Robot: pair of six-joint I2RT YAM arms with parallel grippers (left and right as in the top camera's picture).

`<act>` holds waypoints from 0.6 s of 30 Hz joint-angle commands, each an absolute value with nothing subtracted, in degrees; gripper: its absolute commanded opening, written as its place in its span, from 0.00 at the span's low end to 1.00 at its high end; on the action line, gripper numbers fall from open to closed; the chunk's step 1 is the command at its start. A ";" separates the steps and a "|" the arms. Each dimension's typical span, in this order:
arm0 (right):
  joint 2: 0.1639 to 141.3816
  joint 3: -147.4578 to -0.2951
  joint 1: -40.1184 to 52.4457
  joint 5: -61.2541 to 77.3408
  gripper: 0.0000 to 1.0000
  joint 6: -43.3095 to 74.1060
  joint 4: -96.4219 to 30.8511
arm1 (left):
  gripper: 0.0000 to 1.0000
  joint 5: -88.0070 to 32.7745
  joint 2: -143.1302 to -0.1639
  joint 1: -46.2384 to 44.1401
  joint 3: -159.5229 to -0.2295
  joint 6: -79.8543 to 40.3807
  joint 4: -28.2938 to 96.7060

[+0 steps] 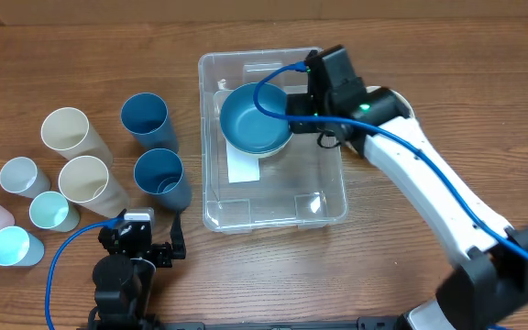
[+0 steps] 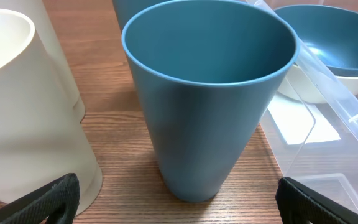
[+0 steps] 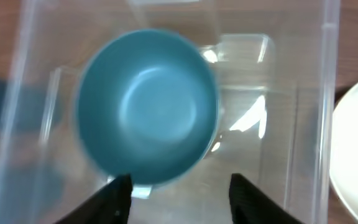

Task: Pack container
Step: 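Place the blue bowl into the bin and withdraw the right gripper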

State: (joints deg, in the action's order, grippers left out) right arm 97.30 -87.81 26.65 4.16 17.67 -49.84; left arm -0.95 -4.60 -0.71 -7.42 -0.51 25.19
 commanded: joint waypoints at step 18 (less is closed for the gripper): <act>110.78 -77.45 34.57 11.73 0.04 19.90 -39.75 | 1.00 -1.52 -4.12 -0.34 -7.22 -1.52 25.02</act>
State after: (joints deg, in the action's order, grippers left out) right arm 107.55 -78.00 34.54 11.09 19.55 -39.94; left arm -0.93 -4.60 -0.71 -7.42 -0.51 25.19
